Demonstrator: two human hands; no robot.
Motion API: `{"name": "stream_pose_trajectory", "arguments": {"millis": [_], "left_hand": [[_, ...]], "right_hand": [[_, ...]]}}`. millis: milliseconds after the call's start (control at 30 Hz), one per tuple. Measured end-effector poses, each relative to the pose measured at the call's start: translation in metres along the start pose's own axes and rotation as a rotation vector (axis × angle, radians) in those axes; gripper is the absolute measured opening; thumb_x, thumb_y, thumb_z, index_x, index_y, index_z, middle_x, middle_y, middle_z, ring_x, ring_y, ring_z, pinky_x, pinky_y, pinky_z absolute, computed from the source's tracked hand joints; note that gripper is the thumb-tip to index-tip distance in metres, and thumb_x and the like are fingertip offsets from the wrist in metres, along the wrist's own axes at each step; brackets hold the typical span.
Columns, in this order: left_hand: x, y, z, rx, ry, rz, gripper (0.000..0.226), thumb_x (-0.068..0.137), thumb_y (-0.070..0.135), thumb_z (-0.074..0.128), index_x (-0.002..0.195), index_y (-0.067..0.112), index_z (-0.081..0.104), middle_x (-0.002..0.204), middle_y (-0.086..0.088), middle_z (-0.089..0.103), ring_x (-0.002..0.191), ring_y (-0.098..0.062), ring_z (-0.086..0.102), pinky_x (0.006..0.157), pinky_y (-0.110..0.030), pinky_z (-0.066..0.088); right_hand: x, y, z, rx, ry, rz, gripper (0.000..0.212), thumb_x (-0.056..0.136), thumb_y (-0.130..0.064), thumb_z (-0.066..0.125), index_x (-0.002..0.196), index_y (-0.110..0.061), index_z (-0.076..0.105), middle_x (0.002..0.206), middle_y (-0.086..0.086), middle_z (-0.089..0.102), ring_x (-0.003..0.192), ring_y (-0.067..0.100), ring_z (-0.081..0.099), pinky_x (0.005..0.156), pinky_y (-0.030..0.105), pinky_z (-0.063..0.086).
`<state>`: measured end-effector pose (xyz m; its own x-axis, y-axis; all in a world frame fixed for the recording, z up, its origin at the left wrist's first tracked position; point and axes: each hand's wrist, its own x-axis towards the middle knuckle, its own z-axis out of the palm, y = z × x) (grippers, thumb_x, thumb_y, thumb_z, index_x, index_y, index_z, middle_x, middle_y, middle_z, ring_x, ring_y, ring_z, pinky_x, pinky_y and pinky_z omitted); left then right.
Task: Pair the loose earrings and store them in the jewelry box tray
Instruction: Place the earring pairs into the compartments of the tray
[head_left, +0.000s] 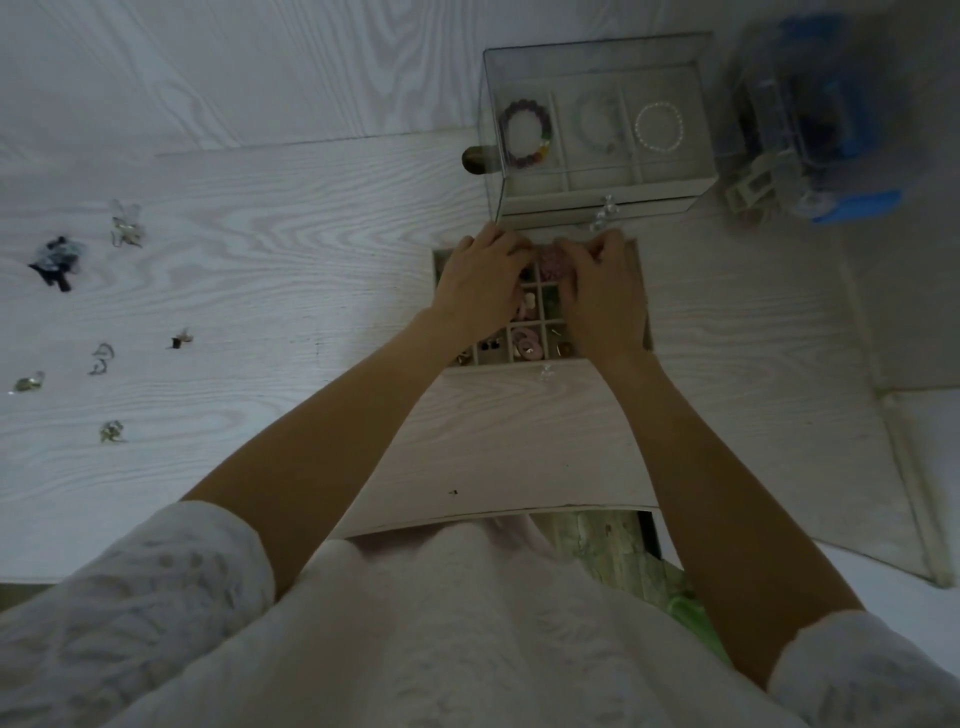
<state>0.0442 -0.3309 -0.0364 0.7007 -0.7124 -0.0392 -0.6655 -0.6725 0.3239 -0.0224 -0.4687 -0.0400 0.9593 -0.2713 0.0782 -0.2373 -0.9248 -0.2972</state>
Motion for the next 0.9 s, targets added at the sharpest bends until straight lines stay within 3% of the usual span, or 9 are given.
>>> {"name": "stream_pose_trajectory", "arguments": {"millis": [100, 167, 233, 300, 400, 500, 600, 767, 900], "left_hand": [[-0.012, -0.002, -0.006, -0.169, 0.157, -0.041, 0.030, 0.085, 0.017, 0.048, 0.111, 0.011, 0.062, 0.110, -0.008, 0.065, 0.101, -0.029, 0.054, 0.084, -0.042, 0.046], [-0.032, -0.004, -0.018, -0.284, 0.341, -0.134, 0.023, 0.088, 0.024, 0.047, 0.101, 0.014, 0.064, 0.094, -0.003, 0.068, 0.086, -0.022, 0.058, 0.072, -0.033, 0.048], [-0.061, -0.008, -0.033, -0.324, 0.511, -0.191, 0.018, 0.088, 0.025, 0.049, 0.093, 0.016, 0.063, 0.082, 0.002, 0.067, 0.074, -0.016, 0.059, 0.063, -0.028, 0.046], [-0.102, -0.024, -0.045, -0.247, 0.577, -0.247, 0.015, 0.088, 0.025, 0.051, 0.091, 0.017, 0.064, 0.076, 0.004, 0.066, 0.068, -0.013, 0.059, 0.060, -0.026, 0.044], [-0.165, -0.065, -0.047, -0.130, 0.448, -0.395, 0.018, 0.085, 0.029, 0.053, 0.094, 0.018, 0.065, 0.078, 0.006, 0.068, 0.070, -0.017, 0.060, 0.061, -0.025, 0.042], [-0.228, -0.113, -0.046, -0.145, 0.262, -0.654, 0.024, 0.085, 0.028, 0.058, 0.107, 0.019, 0.062, 0.097, 0.003, 0.069, 0.091, -0.022, 0.058, 0.070, -0.028, 0.043], [-0.278, -0.150, -0.049, -0.209, 0.275, -0.868, 0.030, 0.085, 0.025, 0.060, 0.114, 0.018, 0.059, 0.109, -0.002, 0.064, 0.100, -0.025, 0.053, 0.079, -0.035, 0.045], [-0.321, -0.211, -0.051, -0.272, 0.392, -1.058, 0.038, 0.083, 0.025, 0.064, 0.119, 0.017, 0.056, 0.118, -0.007, 0.059, 0.105, -0.026, 0.051, 0.083, -0.034, 0.043], [-0.313, -0.246, -0.056, -0.188, 0.356, -0.980, 0.041, 0.084, 0.034, 0.064, 0.119, 0.015, 0.057, 0.119, -0.009, 0.059, 0.107, -0.028, 0.049, 0.083, -0.035, 0.043]], "right_hand": [[-0.003, -0.010, -0.009, 0.053, 0.136, -0.076, 0.024, 0.089, -0.015, 0.048, 0.109, -0.011, 0.062, 0.102, 0.018, 0.058, 0.092, 0.032, 0.055, 0.074, 0.031, 0.040], [-0.008, -0.027, -0.016, 0.066, 0.213, -0.176, 0.020, 0.089, -0.015, 0.048, 0.101, -0.011, 0.064, 0.095, 0.014, 0.061, 0.089, 0.031, 0.057, 0.076, 0.028, 0.036], [-0.012, -0.048, -0.021, 0.033, 0.187, -0.294, 0.020, 0.089, -0.016, 0.046, 0.096, -0.013, 0.064, 0.091, 0.010, 0.064, 0.086, 0.029, 0.056, 0.076, 0.031, 0.038], [-0.013, -0.082, -0.018, 0.016, 0.085, -0.430, 0.021, 0.088, -0.017, 0.046, 0.096, -0.013, 0.065, 0.089, 0.007, 0.066, 0.084, 0.028, 0.058, 0.075, 0.034, 0.040], [-0.016, -0.137, -0.003, 0.028, -0.207, -0.580, 0.023, 0.089, -0.014, 0.046, 0.104, -0.012, 0.064, 0.093, 0.010, 0.067, 0.087, 0.030, 0.061, 0.072, 0.035, 0.046], [-0.018, -0.192, 0.024, 0.085, -0.438, -0.645, 0.025, 0.091, -0.013, 0.047, 0.112, -0.014, 0.061, 0.104, 0.009, 0.063, 0.094, 0.028, 0.058, 0.071, 0.032, 0.046], [-0.017, -0.241, 0.052, 0.240, -0.571, -0.585, 0.027, 0.091, -0.016, 0.052, 0.117, -0.016, 0.059, 0.115, 0.006, 0.058, 0.100, 0.023, 0.056, 0.080, 0.033, 0.048], [-0.012, -0.314, 0.098, 0.237, -0.587, -0.537, 0.033, 0.088, -0.020, 0.057, 0.121, -0.016, 0.056, 0.124, 0.009, 0.051, 0.114, 0.027, 0.043, 0.092, 0.033, 0.040], [0.000, -0.349, 0.121, 0.194, -0.525, -0.564, 0.032, 0.088, -0.020, 0.056, 0.119, -0.015, 0.057, 0.122, 0.009, 0.054, 0.114, 0.027, 0.043, 0.097, 0.033, 0.036]]}}
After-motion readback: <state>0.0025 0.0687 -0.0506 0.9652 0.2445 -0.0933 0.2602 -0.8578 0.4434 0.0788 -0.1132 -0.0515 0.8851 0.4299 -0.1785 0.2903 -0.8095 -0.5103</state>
